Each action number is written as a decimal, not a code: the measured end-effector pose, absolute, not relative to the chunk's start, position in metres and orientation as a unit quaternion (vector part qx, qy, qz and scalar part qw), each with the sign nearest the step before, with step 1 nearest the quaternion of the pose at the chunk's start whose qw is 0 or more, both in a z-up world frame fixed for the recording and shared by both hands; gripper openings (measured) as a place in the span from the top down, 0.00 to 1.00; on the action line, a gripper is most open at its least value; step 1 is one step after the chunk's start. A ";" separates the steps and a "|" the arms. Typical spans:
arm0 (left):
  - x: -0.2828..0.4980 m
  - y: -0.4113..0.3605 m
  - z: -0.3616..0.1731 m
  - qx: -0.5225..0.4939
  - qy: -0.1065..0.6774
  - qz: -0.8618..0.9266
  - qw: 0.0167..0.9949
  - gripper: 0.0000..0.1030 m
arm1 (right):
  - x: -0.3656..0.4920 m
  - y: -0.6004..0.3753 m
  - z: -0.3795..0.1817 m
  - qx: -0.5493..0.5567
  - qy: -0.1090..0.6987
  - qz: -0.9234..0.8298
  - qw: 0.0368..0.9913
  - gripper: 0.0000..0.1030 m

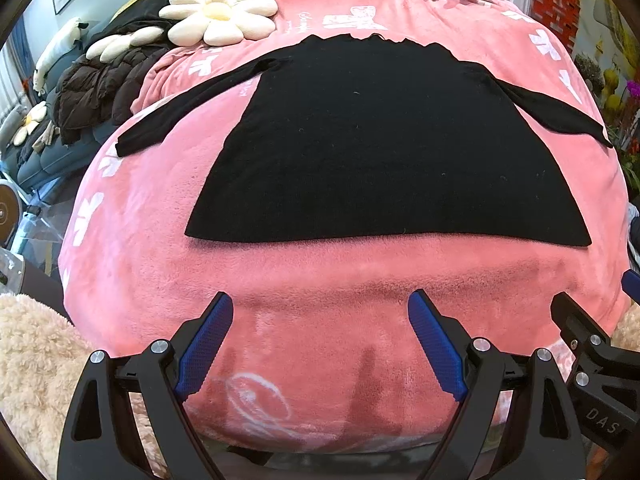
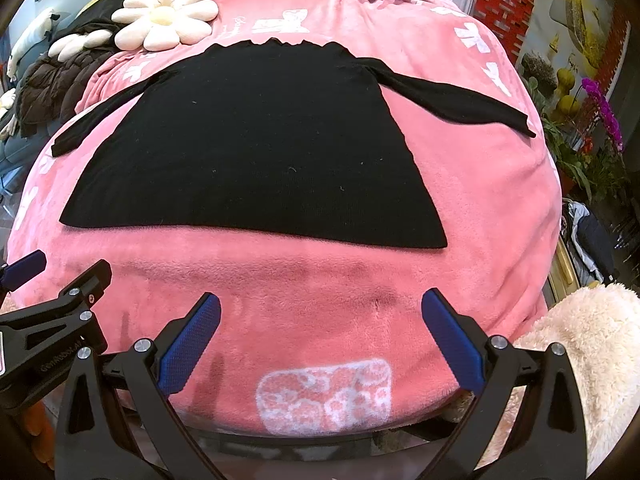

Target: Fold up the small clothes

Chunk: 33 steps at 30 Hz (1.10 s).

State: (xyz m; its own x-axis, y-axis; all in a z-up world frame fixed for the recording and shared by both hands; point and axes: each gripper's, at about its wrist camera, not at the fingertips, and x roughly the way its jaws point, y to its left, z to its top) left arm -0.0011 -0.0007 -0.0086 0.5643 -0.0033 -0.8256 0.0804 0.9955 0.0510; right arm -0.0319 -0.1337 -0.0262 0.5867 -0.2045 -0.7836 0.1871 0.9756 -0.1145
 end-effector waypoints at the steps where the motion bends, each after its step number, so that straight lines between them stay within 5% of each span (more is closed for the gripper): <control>1: -0.001 -0.001 -0.008 0.042 0.466 -0.023 0.883 0.16 | -0.032 -0.134 -0.026 -0.010 0.441 -0.110 0.891 0.05; 33: 0.000 -0.002 -0.010 0.048 0.467 -0.024 0.883 0.16 | -0.032 -0.133 -0.025 -0.011 0.440 -0.110 0.891 0.05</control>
